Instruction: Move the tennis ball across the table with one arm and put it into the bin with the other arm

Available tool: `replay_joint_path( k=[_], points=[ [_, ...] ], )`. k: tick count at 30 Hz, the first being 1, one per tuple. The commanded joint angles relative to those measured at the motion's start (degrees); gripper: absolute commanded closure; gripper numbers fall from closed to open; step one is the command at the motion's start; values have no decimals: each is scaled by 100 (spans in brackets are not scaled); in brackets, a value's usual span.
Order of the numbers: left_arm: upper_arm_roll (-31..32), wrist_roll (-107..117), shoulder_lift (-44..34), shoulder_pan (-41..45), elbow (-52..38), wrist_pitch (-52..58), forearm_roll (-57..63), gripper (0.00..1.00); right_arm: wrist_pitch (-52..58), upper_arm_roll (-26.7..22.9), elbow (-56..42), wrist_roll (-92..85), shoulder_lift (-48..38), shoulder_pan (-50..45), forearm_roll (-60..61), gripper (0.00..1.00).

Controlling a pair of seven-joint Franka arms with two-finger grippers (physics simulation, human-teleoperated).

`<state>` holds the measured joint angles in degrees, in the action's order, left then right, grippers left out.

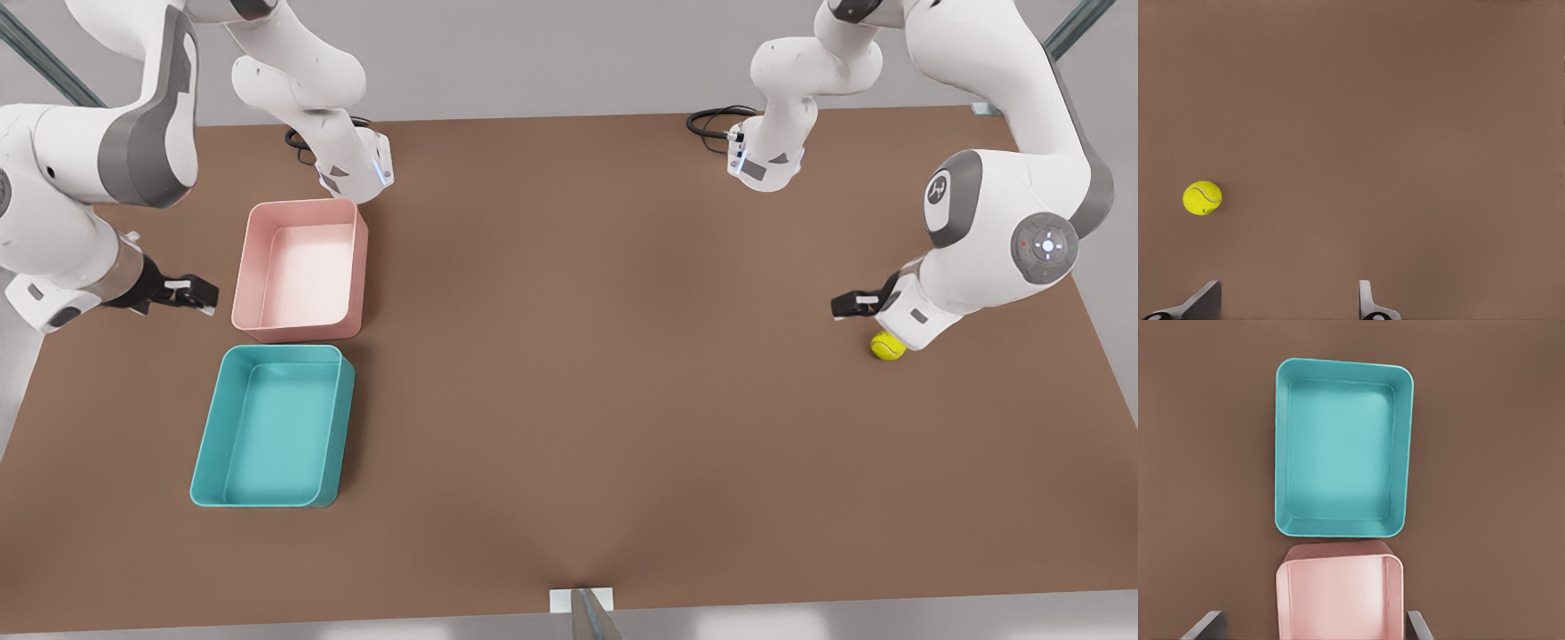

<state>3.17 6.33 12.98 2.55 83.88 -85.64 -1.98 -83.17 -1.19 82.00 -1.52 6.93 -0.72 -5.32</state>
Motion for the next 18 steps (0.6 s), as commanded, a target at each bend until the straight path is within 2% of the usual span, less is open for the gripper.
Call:
replay_joint_path(
  k=[1,2,3,4,5,7,8,10,12,14,18],
  points=[
    [-1,351,-6,0,-3,-278,5,0,-296,5,35,-383,-16,-16,22,0],
    [-1,351,-6,0,-3,-269,5,0,-296,5,44,-428,-25,-16,-4,0],
    [-1,342,-6,0,-3,-261,5,34,-296,5,36,-454,-25,-16,-39,0],
    [-115,54,-6,0,6,29,5,79,-279,5,62,-691,-25,-16,-66,0],
    [-238,-894,3,0,120,12,49,79,-165,5,106,-753,-25,-16,-66,0],
    [-835,-4603,38,-79,910,-1244,93,79,-156,5,290,-700,-34,-16,-66,0],
    [-932,-5429,107,-131,1034,-1560,93,79,-156,5,317,-691,-51,-16,-66,0],
    [-932,-6809,240,-299,1271,-2061,93,79,-164,5,352,-683,-69,-16,-57,0],
    [-941,-8635,275,-343,1473,-2115,1084,79,-173,5,413,-682,-60,-16,-13,0],
    [-941,-10527,354,-659,1956,-2878,1340,79,-173,-4,449,-682,-16,-121,5,0],
    [-932,-12103,785,-1125,2395,-3898,1857,79,-173,-4,457,-682,10,-104,92,0]
  ],
)
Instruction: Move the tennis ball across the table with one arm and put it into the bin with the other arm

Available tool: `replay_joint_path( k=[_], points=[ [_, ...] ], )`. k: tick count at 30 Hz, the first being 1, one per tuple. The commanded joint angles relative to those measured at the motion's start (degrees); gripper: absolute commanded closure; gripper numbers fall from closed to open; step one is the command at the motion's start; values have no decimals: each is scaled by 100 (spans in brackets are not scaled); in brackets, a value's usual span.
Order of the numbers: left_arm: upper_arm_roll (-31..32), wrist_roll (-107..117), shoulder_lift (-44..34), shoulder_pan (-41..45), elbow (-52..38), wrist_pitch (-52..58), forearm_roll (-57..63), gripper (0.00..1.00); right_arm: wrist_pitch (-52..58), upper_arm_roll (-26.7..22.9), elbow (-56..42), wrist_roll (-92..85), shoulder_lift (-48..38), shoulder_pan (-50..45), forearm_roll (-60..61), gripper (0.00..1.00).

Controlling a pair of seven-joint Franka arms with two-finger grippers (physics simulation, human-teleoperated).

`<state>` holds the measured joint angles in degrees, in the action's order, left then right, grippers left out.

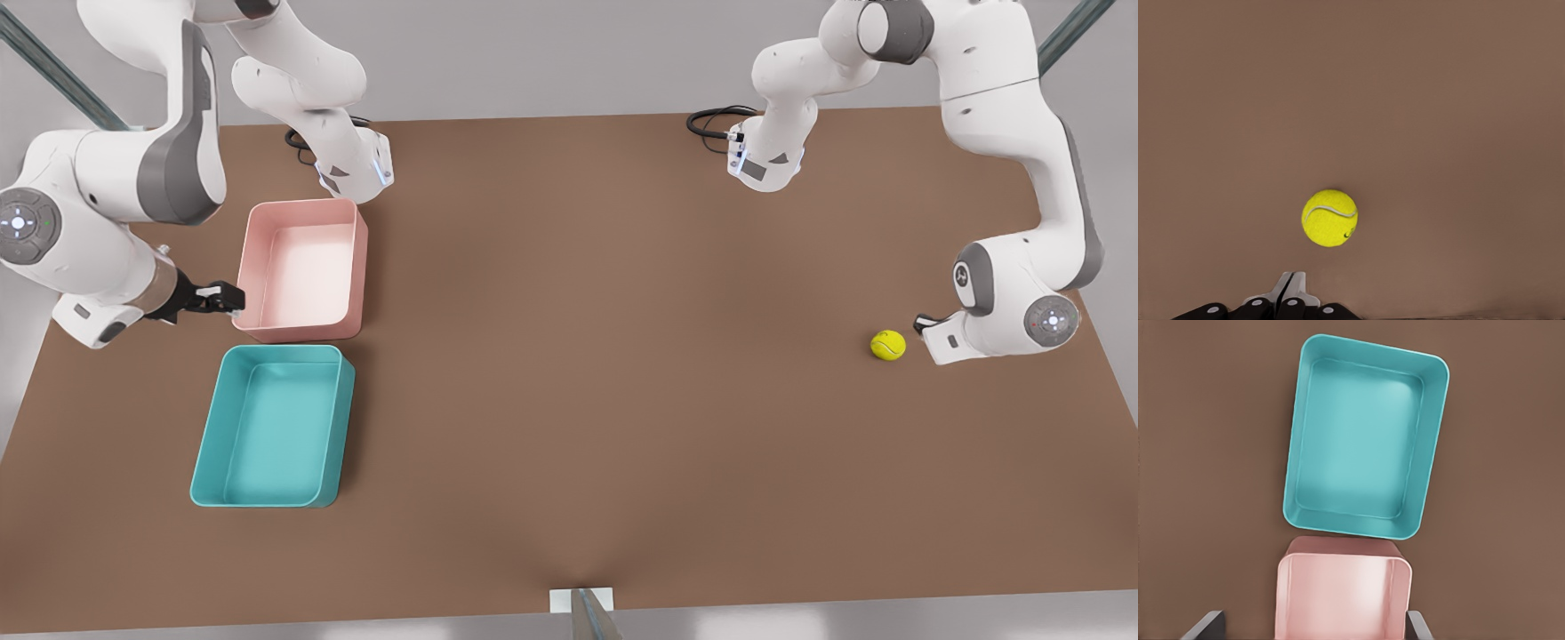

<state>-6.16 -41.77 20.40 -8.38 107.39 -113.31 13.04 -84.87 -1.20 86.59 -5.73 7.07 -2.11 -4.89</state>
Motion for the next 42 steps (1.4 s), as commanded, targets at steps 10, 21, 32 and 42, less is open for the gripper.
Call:
replay_joint_path(
  k=[10,21,32,42],
  points=[
    [1,-7995,553,-471,652,-2380,401,79,-100,-3,-80,-262,128,26,23,0],
    [-95,-7345,843,-770,1021,-2310,445,79,-258,-3,122,-367,190,62,41,0],
    [-95,-6862,851,-595,1065,-2414,454,79,-267,-3,166,-367,216,70,49,0],
    [-60,-4991,597,600,1276,-2196,-397,79,-258,-12,218,-455,207,88,58,0]
  ],
)
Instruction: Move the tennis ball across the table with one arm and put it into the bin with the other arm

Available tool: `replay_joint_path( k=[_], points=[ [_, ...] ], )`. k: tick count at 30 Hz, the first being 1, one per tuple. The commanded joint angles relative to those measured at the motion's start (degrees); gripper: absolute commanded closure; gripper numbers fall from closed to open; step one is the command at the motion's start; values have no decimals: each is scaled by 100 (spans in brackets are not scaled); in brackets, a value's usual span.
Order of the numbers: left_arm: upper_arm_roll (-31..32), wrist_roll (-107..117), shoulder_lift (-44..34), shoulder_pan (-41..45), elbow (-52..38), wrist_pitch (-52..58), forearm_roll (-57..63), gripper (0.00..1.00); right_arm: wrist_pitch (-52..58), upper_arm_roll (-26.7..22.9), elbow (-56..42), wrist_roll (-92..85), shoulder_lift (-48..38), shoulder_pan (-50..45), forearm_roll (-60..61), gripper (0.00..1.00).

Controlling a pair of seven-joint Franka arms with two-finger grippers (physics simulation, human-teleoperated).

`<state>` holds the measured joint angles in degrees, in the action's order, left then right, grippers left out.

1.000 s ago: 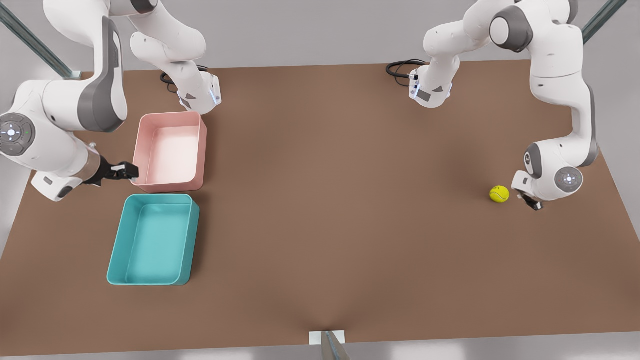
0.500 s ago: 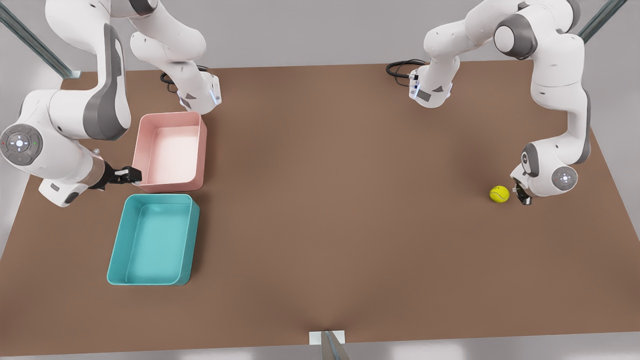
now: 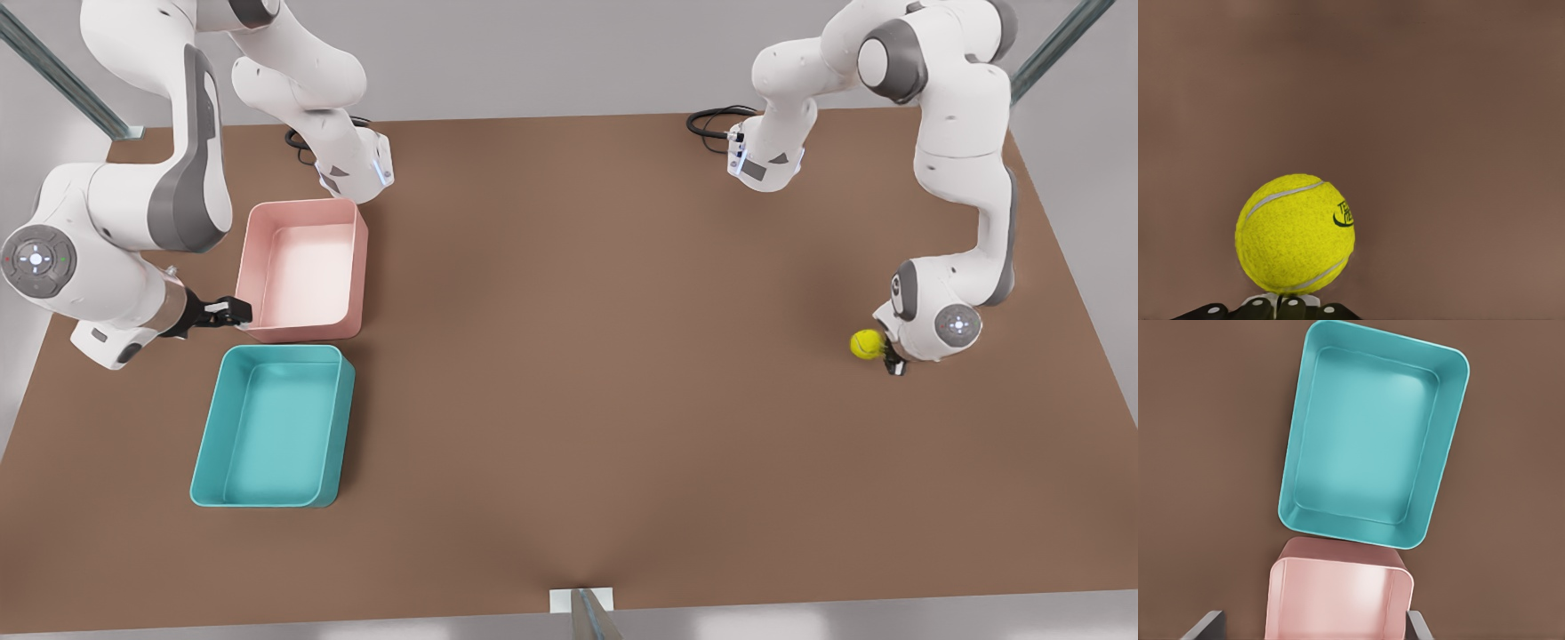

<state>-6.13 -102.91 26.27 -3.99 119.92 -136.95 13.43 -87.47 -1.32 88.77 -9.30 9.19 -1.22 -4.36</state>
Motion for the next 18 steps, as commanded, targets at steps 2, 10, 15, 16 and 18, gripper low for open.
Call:
replay_joint_path(
  k=[2,10,15,16,18],
  points=[
    [716,3528,-543,628,-310,1142,-1333,79,2,0,0,-99,-5,-1,-4,0],
    [894,8168,-755,171,-1294,2365,-2972,79,-7,-18,9,-169,4,-1,-4,0],
    [1016,10387,-746,136,-3184,4685,-2565,79,-42,-18,53,-169,-5,-1,5,0],
    [1130,10861,-746,145,-3343,4783,-2565,79,-33,-18,53,-169,-5,-1,5,0],
    [1377,11302,-754,171,-3484,4801,-2512,79,-42,-18,53,-169,-5,-1,5,0]
  ],
)
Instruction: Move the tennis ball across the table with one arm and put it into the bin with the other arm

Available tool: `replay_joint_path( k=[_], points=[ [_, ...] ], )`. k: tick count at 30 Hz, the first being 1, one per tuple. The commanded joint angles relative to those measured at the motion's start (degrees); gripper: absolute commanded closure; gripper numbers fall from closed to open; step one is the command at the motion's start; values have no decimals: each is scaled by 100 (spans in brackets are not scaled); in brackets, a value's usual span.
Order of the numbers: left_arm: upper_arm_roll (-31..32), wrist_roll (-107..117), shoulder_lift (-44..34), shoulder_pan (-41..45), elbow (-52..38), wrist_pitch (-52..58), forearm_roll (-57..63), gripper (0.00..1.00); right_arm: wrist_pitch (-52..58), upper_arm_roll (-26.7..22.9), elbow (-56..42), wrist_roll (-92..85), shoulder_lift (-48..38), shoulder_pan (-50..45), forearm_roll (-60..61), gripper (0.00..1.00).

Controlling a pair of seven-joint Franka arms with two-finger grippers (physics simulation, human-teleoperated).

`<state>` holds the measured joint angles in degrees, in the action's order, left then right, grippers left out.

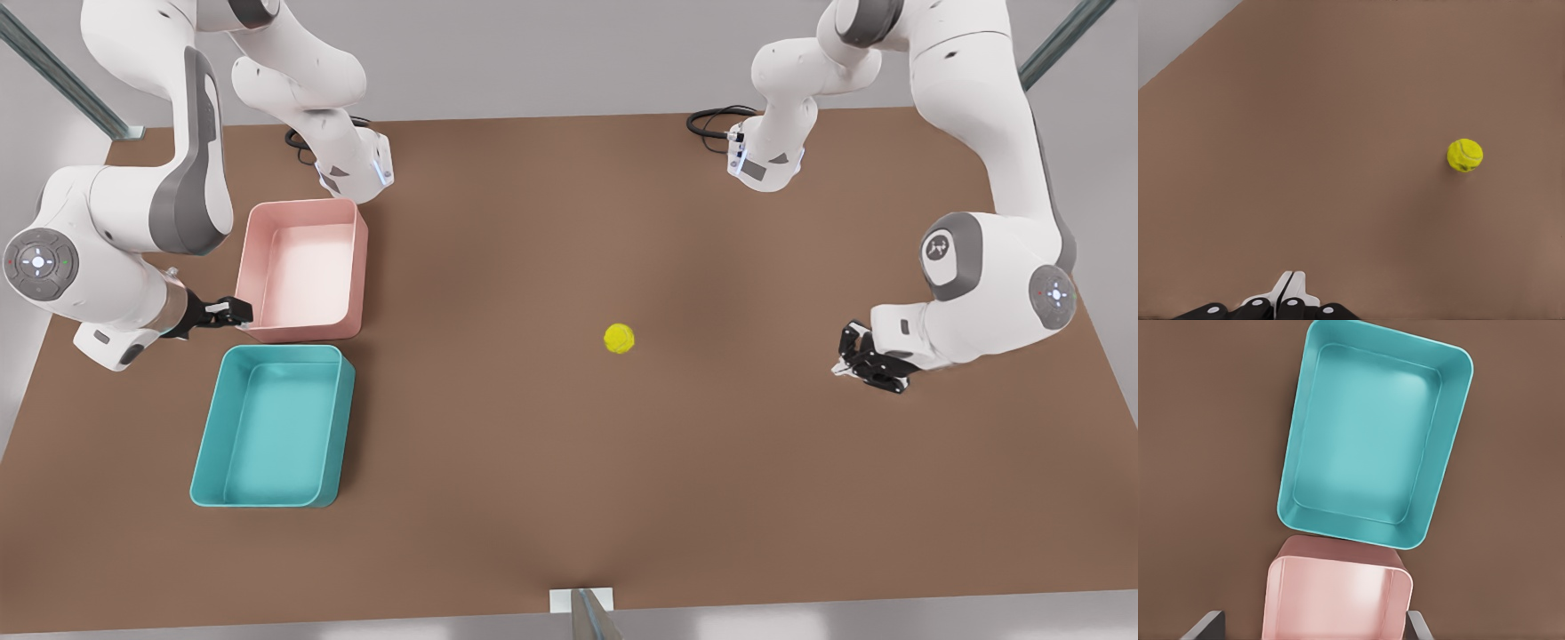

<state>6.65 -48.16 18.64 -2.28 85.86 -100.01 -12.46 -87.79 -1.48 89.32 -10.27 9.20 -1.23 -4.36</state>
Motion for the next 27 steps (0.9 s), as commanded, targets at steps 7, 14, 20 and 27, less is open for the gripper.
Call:
replay_joint_path(
  k=[7,14,20,27],
  points=[
    [680,6679,-255,201,-1124,2486,903,0,-11,-1,-2,-72,-6,0,5,0],
    [372,7444,-317,192,-1124,2636,930,0,-19,-1,33,-72,-15,0,49,0],
    [355,7391,-317,192,-1124,2627,930,0,-133,34,-1267,2212,1189,-984,937,0],
    [346,7392,-273,140,-1133,2662,895,0,-1926,34,-1804,6862,2455,-3138,1209,0]
  ],
)
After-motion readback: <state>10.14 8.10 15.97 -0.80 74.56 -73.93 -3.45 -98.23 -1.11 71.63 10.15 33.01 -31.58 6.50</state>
